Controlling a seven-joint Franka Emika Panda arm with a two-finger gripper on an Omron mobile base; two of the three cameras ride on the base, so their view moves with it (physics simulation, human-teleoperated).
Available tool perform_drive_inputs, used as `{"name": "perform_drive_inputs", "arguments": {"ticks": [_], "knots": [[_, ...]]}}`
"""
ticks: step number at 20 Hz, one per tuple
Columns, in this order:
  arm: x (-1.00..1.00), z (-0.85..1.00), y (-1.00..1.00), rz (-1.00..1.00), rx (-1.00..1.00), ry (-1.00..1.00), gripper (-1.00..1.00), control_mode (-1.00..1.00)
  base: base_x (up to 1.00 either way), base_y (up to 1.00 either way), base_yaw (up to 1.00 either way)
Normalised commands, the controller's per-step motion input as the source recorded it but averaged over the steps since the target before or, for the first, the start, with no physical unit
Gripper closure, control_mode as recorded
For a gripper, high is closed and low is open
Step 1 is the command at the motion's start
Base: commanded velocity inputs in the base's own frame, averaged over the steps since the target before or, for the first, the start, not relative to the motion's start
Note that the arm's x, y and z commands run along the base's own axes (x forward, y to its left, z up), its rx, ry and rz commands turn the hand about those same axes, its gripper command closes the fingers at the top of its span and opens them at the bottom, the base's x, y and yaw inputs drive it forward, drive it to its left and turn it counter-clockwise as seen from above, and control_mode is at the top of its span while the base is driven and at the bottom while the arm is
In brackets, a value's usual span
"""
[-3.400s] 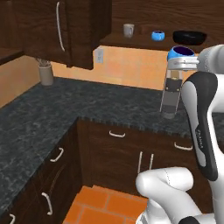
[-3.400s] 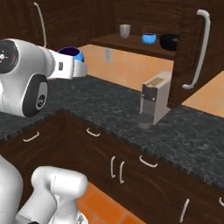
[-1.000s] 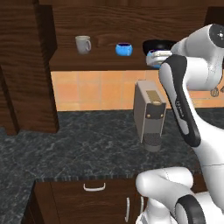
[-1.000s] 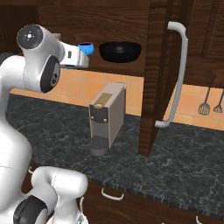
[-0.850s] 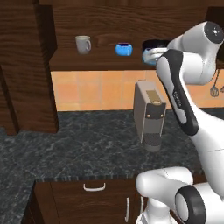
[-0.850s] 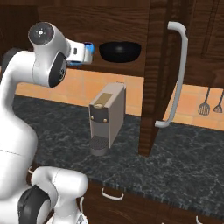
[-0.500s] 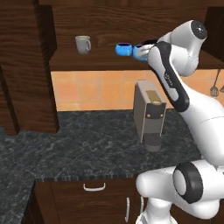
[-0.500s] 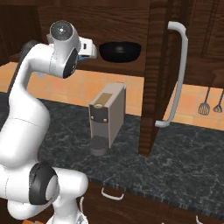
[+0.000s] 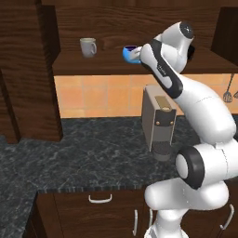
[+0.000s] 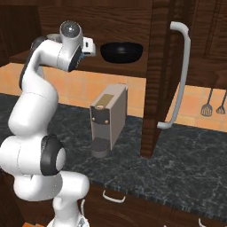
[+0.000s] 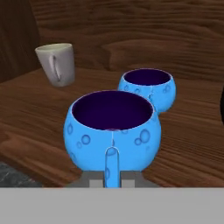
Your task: Gather all objects into one cabinet and sort the glasses and bowls to opposite sides.
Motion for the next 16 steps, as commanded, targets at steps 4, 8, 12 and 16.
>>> {"name": "perform_drive_inputs", "arguments": {"ticks": [4, 8, 12, 16], "knots": [[0.48, -0.09, 0.3, 0.0, 0.0, 0.01, 1.0, -1.0, 0.0, 0.0, 0.0], [0.53, -0.19, 0.33, 0.0, 0.0, 0.03, 1.0, -1.0, 0.0, 0.0, 0.0], [0.59, -0.17, 0.32, 0.0, 0.0, 0.04, 1.0, -1.0, 0.0, 0.0, 0.0], [0.54, -0.1, 0.27, 0.0, 0.0, 0.02, 1.0, -1.0, 0.0, 0.0, 0.0]]}}
